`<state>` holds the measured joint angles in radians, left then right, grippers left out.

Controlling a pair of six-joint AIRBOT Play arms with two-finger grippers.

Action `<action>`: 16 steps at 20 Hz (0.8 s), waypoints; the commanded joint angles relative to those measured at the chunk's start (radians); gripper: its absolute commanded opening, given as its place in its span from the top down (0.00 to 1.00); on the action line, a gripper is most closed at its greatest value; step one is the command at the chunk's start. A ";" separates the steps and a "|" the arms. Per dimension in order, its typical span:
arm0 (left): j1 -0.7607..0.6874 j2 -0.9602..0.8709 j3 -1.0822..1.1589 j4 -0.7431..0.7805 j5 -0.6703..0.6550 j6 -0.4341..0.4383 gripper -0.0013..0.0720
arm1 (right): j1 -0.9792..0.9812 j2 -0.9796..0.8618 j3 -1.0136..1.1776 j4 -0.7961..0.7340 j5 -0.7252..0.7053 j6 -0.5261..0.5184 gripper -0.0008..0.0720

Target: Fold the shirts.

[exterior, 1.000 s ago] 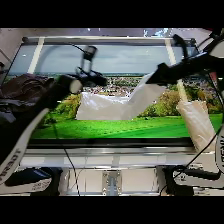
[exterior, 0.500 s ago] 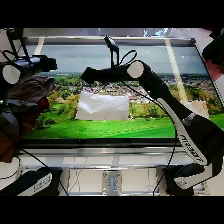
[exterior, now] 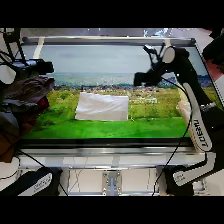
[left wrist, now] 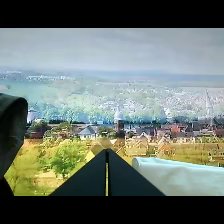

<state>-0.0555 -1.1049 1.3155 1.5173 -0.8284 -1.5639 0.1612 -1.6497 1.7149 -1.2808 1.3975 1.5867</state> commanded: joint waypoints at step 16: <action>0.001 0.001 0.000 0.000 -0.007 0.000 0.97 | 0.033 -0.310 -0.323 0.823 -0.198 -0.332 0.21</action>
<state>-0.0555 -1.1049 1.3155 1.5177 -0.8349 -1.5639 0.1303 -1.9442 1.3945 -0.5484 1.2213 1.3098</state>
